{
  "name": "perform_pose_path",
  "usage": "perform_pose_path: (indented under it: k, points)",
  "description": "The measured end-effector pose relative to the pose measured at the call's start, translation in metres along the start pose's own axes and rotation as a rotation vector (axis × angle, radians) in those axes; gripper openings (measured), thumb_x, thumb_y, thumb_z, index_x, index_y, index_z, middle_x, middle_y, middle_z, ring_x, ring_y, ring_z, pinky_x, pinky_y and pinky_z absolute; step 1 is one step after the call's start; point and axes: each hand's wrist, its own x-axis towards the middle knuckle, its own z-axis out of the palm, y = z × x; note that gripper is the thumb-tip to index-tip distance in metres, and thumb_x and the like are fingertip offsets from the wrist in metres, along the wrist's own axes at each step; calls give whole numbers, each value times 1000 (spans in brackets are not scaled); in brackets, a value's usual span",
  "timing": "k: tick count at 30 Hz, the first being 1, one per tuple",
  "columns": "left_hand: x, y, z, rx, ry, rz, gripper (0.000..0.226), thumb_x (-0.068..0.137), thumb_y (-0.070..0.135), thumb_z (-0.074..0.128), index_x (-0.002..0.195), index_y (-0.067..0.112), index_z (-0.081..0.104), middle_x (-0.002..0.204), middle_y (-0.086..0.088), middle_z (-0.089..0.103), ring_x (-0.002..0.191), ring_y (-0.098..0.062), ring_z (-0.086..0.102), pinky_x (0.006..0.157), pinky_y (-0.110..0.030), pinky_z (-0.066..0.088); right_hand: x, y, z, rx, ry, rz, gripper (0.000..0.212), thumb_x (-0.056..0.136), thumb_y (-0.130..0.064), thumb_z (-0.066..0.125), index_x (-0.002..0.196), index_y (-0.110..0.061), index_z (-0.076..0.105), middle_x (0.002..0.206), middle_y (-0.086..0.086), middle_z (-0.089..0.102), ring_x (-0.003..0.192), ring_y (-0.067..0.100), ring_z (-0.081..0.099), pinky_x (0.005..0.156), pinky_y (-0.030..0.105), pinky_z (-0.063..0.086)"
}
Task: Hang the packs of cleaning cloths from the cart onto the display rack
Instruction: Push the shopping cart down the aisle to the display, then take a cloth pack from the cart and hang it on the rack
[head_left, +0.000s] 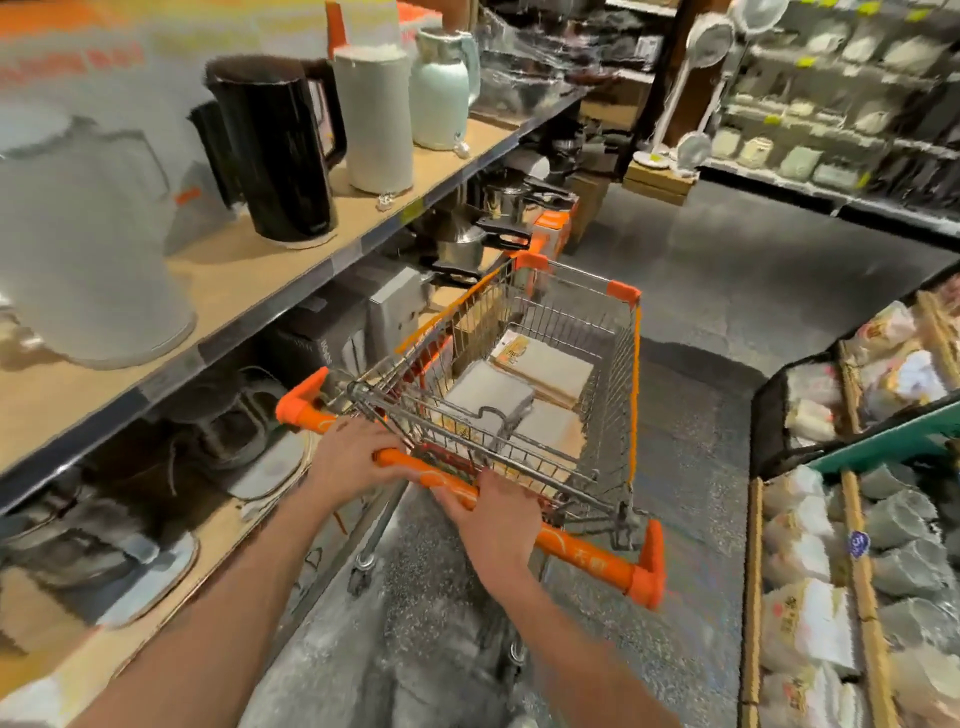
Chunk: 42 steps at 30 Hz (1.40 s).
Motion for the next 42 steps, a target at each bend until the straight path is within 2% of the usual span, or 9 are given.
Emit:
perform_pose_path:
  k: [8, 12, 16, 20, 27, 30, 34, 38, 42]
  points:
    - [27, 17, -6, -20, -159, -321, 103, 55, 97, 7, 105, 34, 71, 105, 5, 63, 110, -19, 52, 107, -44, 22, 50, 18, -13, 178, -203, -89, 68, 82, -76, 32, 111, -20, 56, 108, 0, 63, 100, 22, 60, 74, 31, 43]
    - [23, 25, -5, -71, -241, -421, 73, 60, 85, 46, 109, 36, 68, 123, 9, 58, 135, -20, 35, 116, -48, 10, 50, 25, -9, 203, -263, -142, 60, 84, -74, 30, 109, -26, 54, 102, -4, 62, 95, 18, 60, 79, 31, 48]
    - [26, 16, -8, -151, -193, -451, 71, 54, 83, 36, 103, 41, 65, 127, 11, 56, 142, -19, 26, 118, -51, 0, 64, 24, -11, 332, -379, -145, 39, 85, -66, 39, 95, -30, 51, 86, -8, 62, 77, 11, 60, 74, 29, 49]
    - [29, 2, -5, -204, -161, -459, 55, 48, 90, 37, 89, 57, 51, 124, 14, 56, 142, -19, 27, 116, -49, -1, 74, 35, -17, 432, -502, -220, 27, 92, -46, 47, 110, -28, 54, 102, -6, 64, 91, 15, 60, 77, 28, 42]
    - [39, 10, -1, -305, -138, -516, 71, 40, 101, 37, 95, 57, 45, 122, 12, 60, 138, -20, 34, 108, -39, 13, 91, 61, -24, 658, -642, -326, 30, 93, -38, 53, 116, -21, 60, 104, -2, 64, 96, 17, 59, 86, 32, 46]
    - [44, 26, -14, -375, -106, -604, 56, 59, 59, 80, 103, 53, 45, 128, 3, 57, 137, -24, 34, 109, -41, 24, 114, 76, -30, 723, -546, -362, 25, 92, -36, 54, 113, -23, 61, 102, -7, 63, 93, 8, 57, 85, 24, 44]
    - [57, 65, -8, -528, 55, -737, 63, 70, 3, 80, 114, 37, 50, 119, 7, 54, 117, -14, 48, 93, -20, 39, 154, 105, -27, 613, -423, -544, 26, 92, -45, 51, 114, -31, 56, 110, -10, 60, 94, 1, 53, 82, 19, 42]
    - [97, 121, 30, -464, 185, -815, 59, 57, 45, 69, 113, 42, 51, 116, 0, 62, 115, -20, 54, 100, -37, 39, 203, 142, -24, 579, -411, -688, 40, 90, -45, 54, 126, -30, 49, 118, -9, 56, 102, -1, 50, 77, 4, 34]
    - [155, 190, 76, -373, 289, -919, 59, 72, 68, 51, 127, 46, 47, 127, -6, 58, 122, -26, 47, 104, -44, 36, 250, 193, -36, 451, -456, -865, 59, 87, -62, 42, 136, -28, 41, 131, -10, 51, 122, 10, 45, 95, 24, 36]
